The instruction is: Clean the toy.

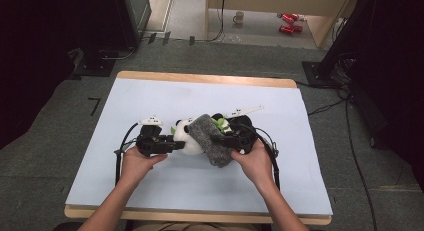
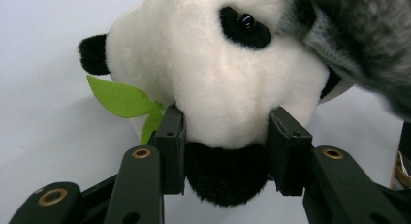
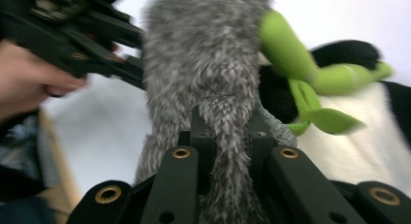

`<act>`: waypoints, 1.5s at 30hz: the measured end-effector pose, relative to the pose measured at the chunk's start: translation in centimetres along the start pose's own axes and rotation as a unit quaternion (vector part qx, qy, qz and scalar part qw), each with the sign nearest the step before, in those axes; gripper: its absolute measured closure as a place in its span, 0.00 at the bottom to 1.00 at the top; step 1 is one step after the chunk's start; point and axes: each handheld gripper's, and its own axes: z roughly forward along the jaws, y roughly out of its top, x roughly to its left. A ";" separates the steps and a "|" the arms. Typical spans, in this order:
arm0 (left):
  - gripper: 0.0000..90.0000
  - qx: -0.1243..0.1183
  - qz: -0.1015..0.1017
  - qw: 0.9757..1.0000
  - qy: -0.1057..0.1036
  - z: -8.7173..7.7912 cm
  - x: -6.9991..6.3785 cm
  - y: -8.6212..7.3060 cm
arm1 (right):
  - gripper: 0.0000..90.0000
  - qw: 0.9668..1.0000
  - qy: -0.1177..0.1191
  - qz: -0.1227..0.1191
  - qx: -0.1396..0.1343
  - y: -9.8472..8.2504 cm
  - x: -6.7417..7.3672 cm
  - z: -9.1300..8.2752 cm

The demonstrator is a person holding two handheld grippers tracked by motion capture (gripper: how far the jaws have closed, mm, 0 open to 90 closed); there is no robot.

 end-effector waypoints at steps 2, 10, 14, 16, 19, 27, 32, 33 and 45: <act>0.61 -0.005 0.000 1.000 -0.003 0.1 0.2 0.0 | 0.89 1.000 0.000 0.005 -0.006 -0.1 -0.5 0.2; 0.48 -0.032 0.026 0.999 -0.012 -0.1 0.9 -0.3 | 0.89 1.000 -0.012 -0.003 -0.015 0.1 -1.1 0.4; 0.41 -0.060 0.065 0.996 -0.018 -0.4 1.3 -0.7 | 0.89 1.000 -0.014 0.000 -0.022 0.3 -1.6 0.4; 0.37 -0.063 0.070 0.995 -0.018 -0.5 1.4 -0.7 | 0.88 1.000 -0.014 0.005 -0.028 0.5 -1.9 0.3; 0.35 -0.075 0.075 0.994 -0.013 -0.6 2.1 -0.8 | 0.88 0.999 -0.015 0.013 -0.034 0.8 -2.5 0.1; 0.31 -0.082 0.088 0.993 -0.018 0.4 2.7 -0.1 | 0.88 0.999 -0.012 0.024 -0.047 1.5 -3.8 0.0; 0.21 -0.071 0.095 0.993 -0.028 1.6 2.9 0.4 | 0.88 0.998 -0.009 0.029 -0.049 1.8 -4.3 0.2; 0.21 -0.072 0.098 0.992 -0.022 1.8 2.9 0.5 | 0.88 0.998 -0.008 0.030 -0.050 1.9 -4.4 0.2; 0.18 -0.084 0.158 0.984 -0.004 3.8 2.9 0.4 | 0.87 0.998 -0.011 0.036 -0.051 2.2 -4.4 0.6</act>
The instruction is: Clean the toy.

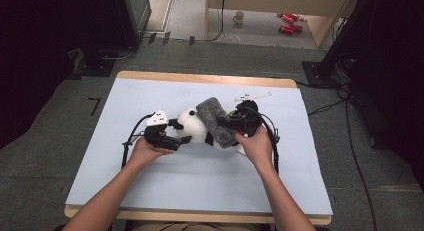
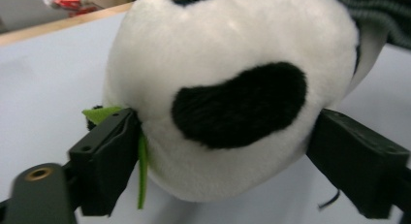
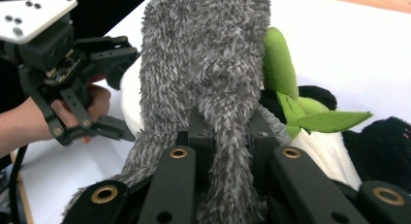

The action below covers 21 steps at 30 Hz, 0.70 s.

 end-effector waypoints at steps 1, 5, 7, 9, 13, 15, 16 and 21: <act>0.22 0.002 -0.003 1.000 0.003 0.0 -0.1 0.0 | 0.87 1.000 -0.002 -0.001 -0.001 0.0 0.0 0.0; 0.43 0.008 -0.019 1.000 0.007 -0.3 -0.3 0.2 | 0.87 1.000 -0.007 0.000 -0.007 0.0 0.2 0.0; 0.50 0.013 -0.036 0.999 0.011 -0.5 -0.6 0.5 | 0.87 1.000 -0.007 0.003 -0.011 0.1 0.2 -0.2; 0.55 0.013 -0.049 0.999 0.010 -0.6 -0.9 0.6 | 0.87 1.000 -0.007 0.005 -0.016 0.1 0.2 -0.4; 0.62 0.010 -0.066 0.998 0.013 -0.7 -1.5 0.7 | 0.87 1.000 -0.005 0.011 -0.025 0.3 0.4 -1.0; 0.62 0.011 -0.070 0.997 0.013 -0.8 -1.6 0.7 | 0.87 1.000 -0.002 0.011 -0.028 0.4 0.5 -1.2; 0.63 0.015 -0.081 0.996 0.015 -1.1 -1.8 0.9 | 0.87 0.999 0.002 0.009 -0.033 0.6 0.9 -1.5; 0.63 0.035 -0.111 0.993 0.024 -2.0 -2.9 1.5 | 0.88 0.999 0.021 0.003 -0.046 1.2 2.2 -2.3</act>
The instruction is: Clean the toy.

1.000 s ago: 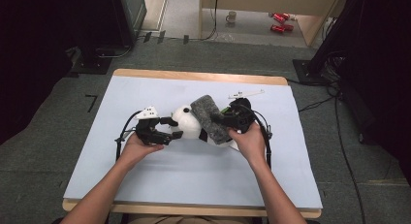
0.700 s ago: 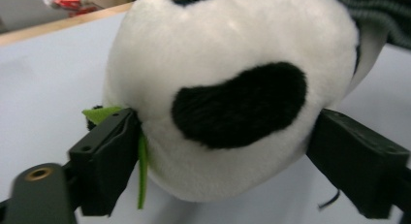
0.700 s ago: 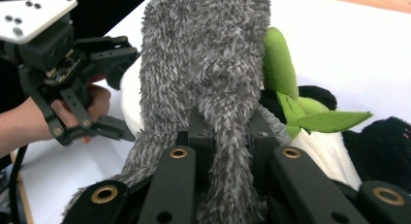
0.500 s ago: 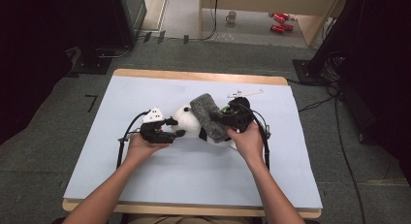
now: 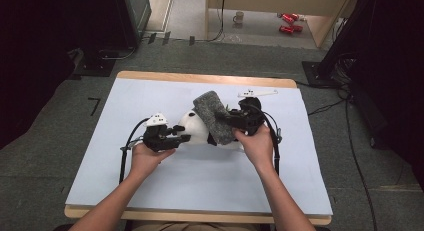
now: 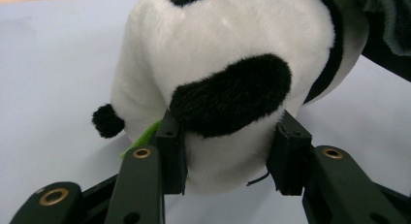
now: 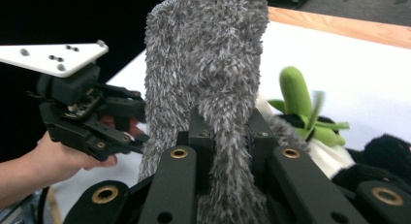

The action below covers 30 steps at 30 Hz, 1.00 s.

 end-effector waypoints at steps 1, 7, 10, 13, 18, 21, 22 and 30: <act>0.63 0.005 -0.010 1.000 0.002 -0.3 -0.4 0.0 | 0.87 1.000 0.003 -0.004 -0.001 0.1 0.3 -0.1; 0.62 0.014 -0.045 0.999 0.009 -1.6 -2.0 -0.2 | 0.87 1.000 0.021 -0.012 0.010 0.1 2.5 0.8; 0.61 0.000 -0.044 0.999 0.020 -1.2 -2.2 -0.3 | 0.87 0.999 0.021 -0.009 0.022 -0.2 3.2 1.9; 0.61 -0.003 -0.042 0.999 0.029 -1.0 -2.2 -0.3 | 0.87 0.999 0.017 -0.005 0.035 -0.9 3.4 3.3; 0.61 0.002 -0.031 0.999 0.038 -0.8 -2.4 -0.4 | 0.87 0.999 0.001 -0.025 0.034 -1.7 3.1 4.2; 0.61 0.002 -0.026 0.999 0.036 -0.6 -2.2 -0.4 | 0.86 0.998 -0.027 -0.042 0.043 -1.6 2.7 4.1; 0.61 0.002 -0.029 0.999 0.035 -0.5 -2.0 -0.5 | 0.86 0.997 -0.036 -0.049 0.045 -1.6 2.6 4.0; 0.61 0.000 -0.023 0.999 0.027 -0.5 -1.5 -0.5 | 0.86 0.995 -0.068 -0.046 0.056 -1.3 0.8 2.8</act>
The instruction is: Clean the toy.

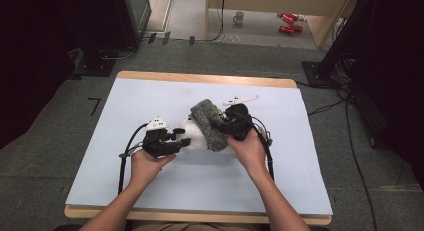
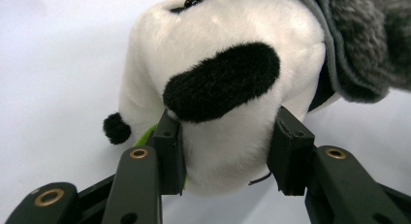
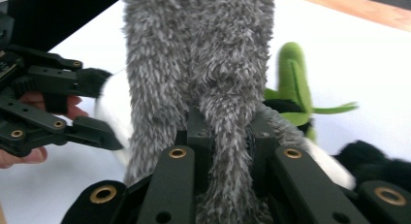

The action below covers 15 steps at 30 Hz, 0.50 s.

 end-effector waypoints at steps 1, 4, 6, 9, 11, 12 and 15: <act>0.61 0.001 0.000 1.000 -0.001 0.0 0.1 0.0 | 0.86 1.000 -0.003 0.002 -0.001 0.0 -0.3 -0.2; 0.61 0.003 -0.006 1.000 -0.005 0.0 0.5 -0.1 | 0.87 1.000 -0.020 0.017 -0.010 0.1 -1.3 -1.0; 0.61 0.001 -0.004 1.000 -0.008 0.0 0.5 0.0 | 0.87 0.999 -0.027 0.028 -0.014 0.0 -2.3 -1.6; 0.61 -0.002 -0.005 1.000 -0.012 0.1 0.4 0.0 | 0.87 0.999 -0.020 0.042 -0.018 -0.3 -3.1 -1.8; 0.61 0.000 -0.007 1.000 -0.015 0.1 0.5 0.0 | 0.87 0.999 -0.022 0.039 -0.019 -0.3 -3.1 -1.9; 0.61 0.000 -0.007 1.000 -0.015 0.1 0.5 0.0 | 0.87 0.999 -0.024 0.038 -0.018 -0.3 -3.1 -1.9; 0.61 -0.005 -0.005 1.000 -0.019 0.0 0.4 0.0 | 0.87 0.999 -0.030 0.037 -0.022 -0.3 -3.4 -2.1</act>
